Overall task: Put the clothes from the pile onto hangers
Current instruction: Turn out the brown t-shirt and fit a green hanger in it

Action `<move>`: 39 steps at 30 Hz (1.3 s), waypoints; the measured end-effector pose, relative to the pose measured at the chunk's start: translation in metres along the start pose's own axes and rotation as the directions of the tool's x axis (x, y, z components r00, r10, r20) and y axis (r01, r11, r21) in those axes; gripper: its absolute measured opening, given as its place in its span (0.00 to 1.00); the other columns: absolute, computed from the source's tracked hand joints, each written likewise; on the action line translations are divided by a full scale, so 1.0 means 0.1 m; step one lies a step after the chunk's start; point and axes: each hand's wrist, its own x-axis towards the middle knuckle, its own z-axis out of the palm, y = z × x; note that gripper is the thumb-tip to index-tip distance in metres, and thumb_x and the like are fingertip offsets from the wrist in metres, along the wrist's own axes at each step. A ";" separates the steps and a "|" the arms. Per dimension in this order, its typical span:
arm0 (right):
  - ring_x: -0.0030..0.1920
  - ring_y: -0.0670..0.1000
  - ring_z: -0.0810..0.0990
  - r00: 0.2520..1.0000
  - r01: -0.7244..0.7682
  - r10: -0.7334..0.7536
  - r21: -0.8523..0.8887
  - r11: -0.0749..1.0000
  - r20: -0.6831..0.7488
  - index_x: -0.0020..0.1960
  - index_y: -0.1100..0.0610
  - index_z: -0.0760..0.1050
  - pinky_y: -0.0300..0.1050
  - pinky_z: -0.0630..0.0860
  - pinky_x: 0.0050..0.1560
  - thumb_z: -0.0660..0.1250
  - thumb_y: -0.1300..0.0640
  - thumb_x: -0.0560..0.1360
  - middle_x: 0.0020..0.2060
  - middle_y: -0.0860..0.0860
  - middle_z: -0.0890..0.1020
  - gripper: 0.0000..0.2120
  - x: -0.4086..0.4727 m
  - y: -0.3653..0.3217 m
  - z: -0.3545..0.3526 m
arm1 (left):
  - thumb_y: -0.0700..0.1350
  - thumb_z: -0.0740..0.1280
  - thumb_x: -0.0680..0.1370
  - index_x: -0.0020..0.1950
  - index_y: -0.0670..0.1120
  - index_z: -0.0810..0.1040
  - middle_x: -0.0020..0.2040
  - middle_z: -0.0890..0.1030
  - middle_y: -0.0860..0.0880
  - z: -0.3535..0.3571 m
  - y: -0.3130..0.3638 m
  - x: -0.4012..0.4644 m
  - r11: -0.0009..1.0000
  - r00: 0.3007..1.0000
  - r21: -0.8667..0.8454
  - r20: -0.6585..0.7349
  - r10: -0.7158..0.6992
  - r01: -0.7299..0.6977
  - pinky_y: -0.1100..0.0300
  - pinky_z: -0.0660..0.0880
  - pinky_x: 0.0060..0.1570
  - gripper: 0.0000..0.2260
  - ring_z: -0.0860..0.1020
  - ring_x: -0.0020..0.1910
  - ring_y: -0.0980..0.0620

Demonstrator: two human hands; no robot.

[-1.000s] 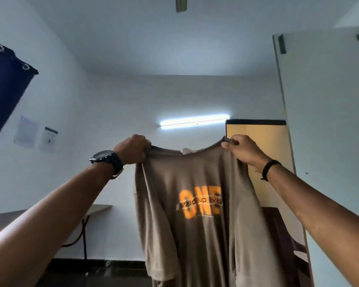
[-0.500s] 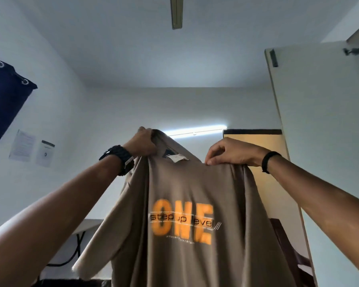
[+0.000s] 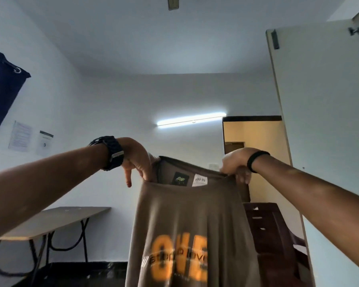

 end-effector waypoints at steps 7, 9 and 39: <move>0.39 0.50 0.74 0.880 0.194 -0.156 0.040 0.980 -0.449 0.40 0.61 0.71 0.36 0.67 0.32 0.62 0.61 0.77 0.45 0.55 0.72 0.08 0.09 0.01 0.06 | 0.54 0.69 0.76 0.75 0.44 0.57 0.70 0.68 0.45 -0.14 -0.16 0.07 0.979 0.931 0.202 -0.356 0.085 -0.012 0.47 0.74 0.61 0.34 0.70 0.67 0.45; 0.46 0.52 0.76 0.855 0.251 -0.196 0.053 0.966 -0.481 0.49 0.63 0.76 0.37 0.72 0.40 0.63 0.63 0.75 0.51 0.55 0.72 0.05 0.11 0.08 0.11 | 0.54 0.71 0.73 0.70 0.42 0.63 0.65 0.73 0.46 -0.23 -0.32 0.03 0.900 0.865 0.436 -0.447 0.227 -0.012 0.54 0.72 0.59 0.32 0.73 0.62 0.45; 0.23 0.42 0.70 0.856 -0.080 -0.323 0.721 0.689 0.404 0.41 0.57 0.75 0.34 0.65 0.21 0.70 0.68 0.72 0.30 0.51 0.75 0.08 0.68 -0.71 3.24 | 0.36 0.67 0.77 0.44 0.45 0.77 0.26 0.75 0.51 2.33 -2.62 0.94 0.914 0.934 -0.245 0.237 -0.267 0.323 0.69 0.68 0.22 0.05 0.72 0.22 0.57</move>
